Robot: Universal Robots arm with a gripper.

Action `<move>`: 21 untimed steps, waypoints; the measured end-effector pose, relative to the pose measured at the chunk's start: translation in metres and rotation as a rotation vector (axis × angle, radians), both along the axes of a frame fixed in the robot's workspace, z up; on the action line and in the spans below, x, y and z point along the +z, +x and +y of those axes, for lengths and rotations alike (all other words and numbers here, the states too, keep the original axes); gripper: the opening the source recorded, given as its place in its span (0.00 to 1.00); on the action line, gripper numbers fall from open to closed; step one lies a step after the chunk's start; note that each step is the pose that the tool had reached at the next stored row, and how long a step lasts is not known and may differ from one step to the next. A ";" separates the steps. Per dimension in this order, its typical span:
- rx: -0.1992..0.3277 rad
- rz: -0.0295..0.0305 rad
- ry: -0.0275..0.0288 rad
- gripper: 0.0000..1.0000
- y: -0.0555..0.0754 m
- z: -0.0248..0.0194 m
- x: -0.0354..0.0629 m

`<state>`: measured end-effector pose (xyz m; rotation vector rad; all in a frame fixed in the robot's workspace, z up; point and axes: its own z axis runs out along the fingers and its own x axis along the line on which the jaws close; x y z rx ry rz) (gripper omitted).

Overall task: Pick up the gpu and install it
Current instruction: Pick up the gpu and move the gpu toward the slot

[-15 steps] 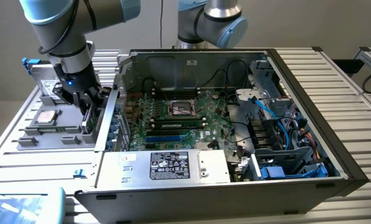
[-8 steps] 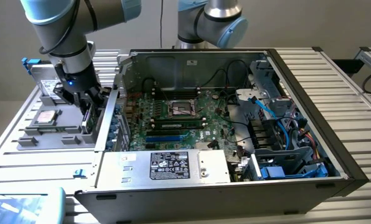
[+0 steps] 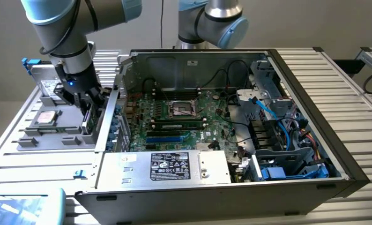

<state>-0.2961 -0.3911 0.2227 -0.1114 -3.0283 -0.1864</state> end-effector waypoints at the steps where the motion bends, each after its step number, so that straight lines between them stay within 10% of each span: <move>1: 0.000 -0.0001 -0.0002 0.44 0.000 0.0000 0.0000; 13: 0.000 -0.0004 -0.0001 0.28 0.000 0.0001 0.0002; 21: 0.001 -0.0002 -0.0003 0.28 -0.003 0.0000 0.0352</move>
